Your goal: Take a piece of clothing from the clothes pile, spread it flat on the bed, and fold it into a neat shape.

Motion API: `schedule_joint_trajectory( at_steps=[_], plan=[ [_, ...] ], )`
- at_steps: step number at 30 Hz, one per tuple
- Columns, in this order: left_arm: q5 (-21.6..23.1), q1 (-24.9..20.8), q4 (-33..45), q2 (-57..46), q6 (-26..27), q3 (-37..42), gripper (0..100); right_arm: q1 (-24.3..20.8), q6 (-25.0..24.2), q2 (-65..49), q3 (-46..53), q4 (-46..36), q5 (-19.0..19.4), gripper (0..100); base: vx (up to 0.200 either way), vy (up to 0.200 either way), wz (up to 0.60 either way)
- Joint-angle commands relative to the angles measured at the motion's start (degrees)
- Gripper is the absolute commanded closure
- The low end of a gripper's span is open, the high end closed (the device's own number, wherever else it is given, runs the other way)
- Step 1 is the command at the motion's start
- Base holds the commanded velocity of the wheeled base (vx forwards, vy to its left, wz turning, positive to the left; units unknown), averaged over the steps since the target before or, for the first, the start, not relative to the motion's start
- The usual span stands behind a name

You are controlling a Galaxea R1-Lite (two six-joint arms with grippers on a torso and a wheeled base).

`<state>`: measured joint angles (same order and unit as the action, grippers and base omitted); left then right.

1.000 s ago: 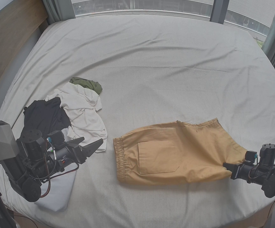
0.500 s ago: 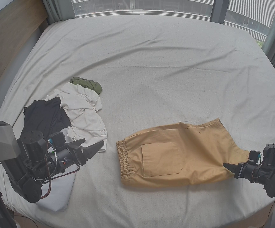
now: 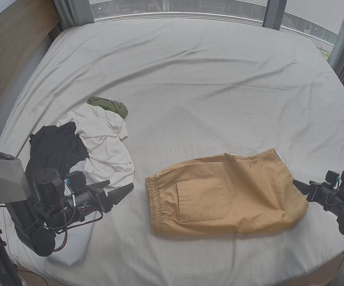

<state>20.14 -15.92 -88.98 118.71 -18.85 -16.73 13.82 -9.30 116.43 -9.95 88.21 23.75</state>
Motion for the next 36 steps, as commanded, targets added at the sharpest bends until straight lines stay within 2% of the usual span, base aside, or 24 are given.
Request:
schedule_joint_trajectory(
  at_steps=[1, 8, 13, 22, 24, 36],
  plan=[
    [0.08, -0.6, -0.05, 0.82, -0.05, 0.38, 0, -1.17, 0.07, -2.26, -2.62, -0.06, 0.07, 0, 0.0, 0.0, 0.0],
    [0.25, -2.89, -0.05, 2.14, -0.93, 1.61, 0, -9.08, -0.1, -3.84, -4.91, -0.06, 1.3, 0, 0.0, 0.0, 0.0],
    [0.25, -3.85, -0.14, 4.86, -2.77, 1.08, 0, -11.28, -0.19, -3.49, -4.91, 0.03, 2.09, 0, 0.0, 0.0, 0.0],
    [0.25, -7.11, -0.14, 8.64, -6.64, -1.91, 0, -11.54, -0.19, -2.61, -4.99, 0.03, 2.18, 0, 0.0, 0.0, 0.0],
    [-0.1, -9.57, -0.14, 9.61, -9.37, -2.7, 0, -11.45, -0.28, -2.7, -4.99, 0.03, 2.27, 0, 0.0, 0.0, 0.0],
    [-1.68, -10.09, -0.14, 15.76, -10.95, -5.86, 0, -12.42, -0.19, -2.53, -4.55, 0.03, 2.18, 0, 0.0, 0.0, 0.0]
  ],
)
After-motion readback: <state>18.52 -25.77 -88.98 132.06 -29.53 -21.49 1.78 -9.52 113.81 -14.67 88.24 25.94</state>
